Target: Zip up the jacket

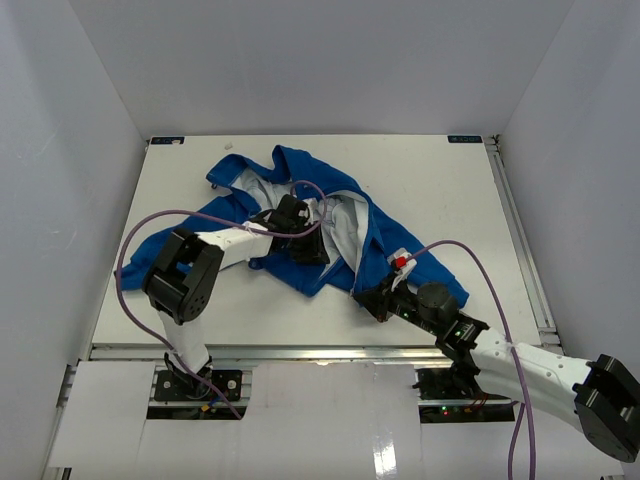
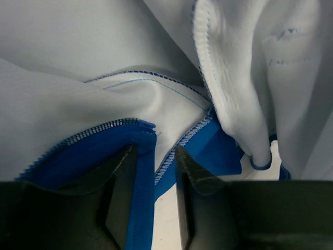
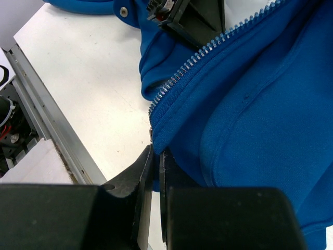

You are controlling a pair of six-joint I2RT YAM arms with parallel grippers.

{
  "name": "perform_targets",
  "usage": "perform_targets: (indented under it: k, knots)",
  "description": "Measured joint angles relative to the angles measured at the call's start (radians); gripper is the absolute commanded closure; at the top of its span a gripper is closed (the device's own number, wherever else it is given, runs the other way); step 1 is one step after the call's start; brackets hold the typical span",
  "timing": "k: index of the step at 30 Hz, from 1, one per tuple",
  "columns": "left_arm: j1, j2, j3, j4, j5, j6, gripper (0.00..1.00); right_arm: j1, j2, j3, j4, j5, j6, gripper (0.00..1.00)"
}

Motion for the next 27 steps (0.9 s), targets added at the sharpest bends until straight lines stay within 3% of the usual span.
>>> perform_targets:
  k: [7,16,22,27]
  knots:
    - [-0.017,-0.089,0.000,-0.027,-0.040,0.036,0.43,0.000,-0.003,0.000,0.000,0.002,-0.004,0.91]
    - [-0.016,-0.211,0.012,-0.076,-0.157,-0.006,0.48,0.000,-0.004,0.000,0.000,0.002,-0.003,0.91]
    - [-0.014,-0.173,0.119,-0.166,-0.184,-0.069,0.67,0.000,-0.010,0.000,0.000,0.002,-0.003,0.91]
    - [-0.015,-0.165,0.167,-0.297,-0.359,-0.174,0.58,0.000,-0.015,0.000,0.000,0.001,-0.003,0.91]
